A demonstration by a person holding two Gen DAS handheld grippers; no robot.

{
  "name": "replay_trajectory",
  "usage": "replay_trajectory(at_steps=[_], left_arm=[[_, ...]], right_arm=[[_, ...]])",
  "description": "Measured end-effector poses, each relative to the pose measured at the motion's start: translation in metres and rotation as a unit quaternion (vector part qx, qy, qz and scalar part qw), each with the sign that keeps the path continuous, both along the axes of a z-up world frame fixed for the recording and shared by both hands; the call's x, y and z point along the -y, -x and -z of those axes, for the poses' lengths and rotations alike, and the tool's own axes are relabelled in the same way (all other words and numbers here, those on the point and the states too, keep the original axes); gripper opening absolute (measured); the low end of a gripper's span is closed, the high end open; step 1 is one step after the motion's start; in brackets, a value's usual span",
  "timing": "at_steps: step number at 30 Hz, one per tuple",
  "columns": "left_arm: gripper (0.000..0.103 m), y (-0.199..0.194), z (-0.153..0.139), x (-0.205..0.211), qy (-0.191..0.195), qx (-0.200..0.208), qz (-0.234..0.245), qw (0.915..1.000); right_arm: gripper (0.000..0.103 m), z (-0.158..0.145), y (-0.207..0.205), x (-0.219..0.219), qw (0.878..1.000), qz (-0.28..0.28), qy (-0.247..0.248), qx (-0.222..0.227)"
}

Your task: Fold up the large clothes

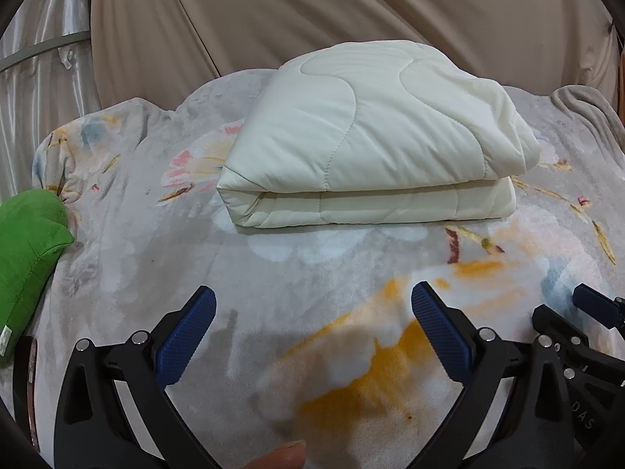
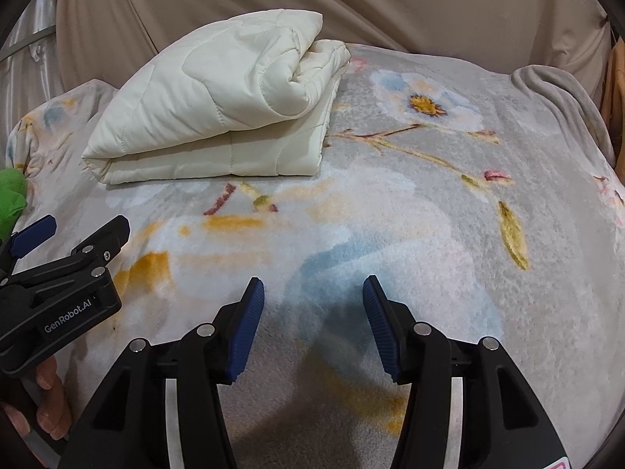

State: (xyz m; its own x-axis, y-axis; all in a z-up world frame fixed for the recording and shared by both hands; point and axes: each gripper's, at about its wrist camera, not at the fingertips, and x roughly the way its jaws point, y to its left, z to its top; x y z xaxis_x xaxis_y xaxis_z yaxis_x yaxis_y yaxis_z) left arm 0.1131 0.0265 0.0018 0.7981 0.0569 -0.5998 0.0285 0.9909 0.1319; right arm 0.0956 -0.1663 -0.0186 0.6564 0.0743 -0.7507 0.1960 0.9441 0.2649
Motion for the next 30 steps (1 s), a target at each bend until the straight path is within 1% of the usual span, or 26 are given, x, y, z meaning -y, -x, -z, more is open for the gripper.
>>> replay_trajectory(at_steps=[11, 19, 30], left_arm=[[0.098, 0.002, 0.002, 0.008, -0.001, -0.003, 0.006, 1.0], [0.098, 0.005, 0.003, 0.013, -0.001, -0.004, 0.011, 0.9999], [0.098, 0.006, 0.003, 0.014, -0.007, -0.001, 0.007, 1.0]], right_arm=[[0.052, -0.004, 0.004, -0.002, 1.0, 0.014, 0.013, 0.009], [0.052, -0.006, 0.005, -0.006, 1.0, 0.01, 0.021, 0.015], [0.052, -0.007, 0.006, -0.007, 0.999, 0.009, 0.025, 0.018]])
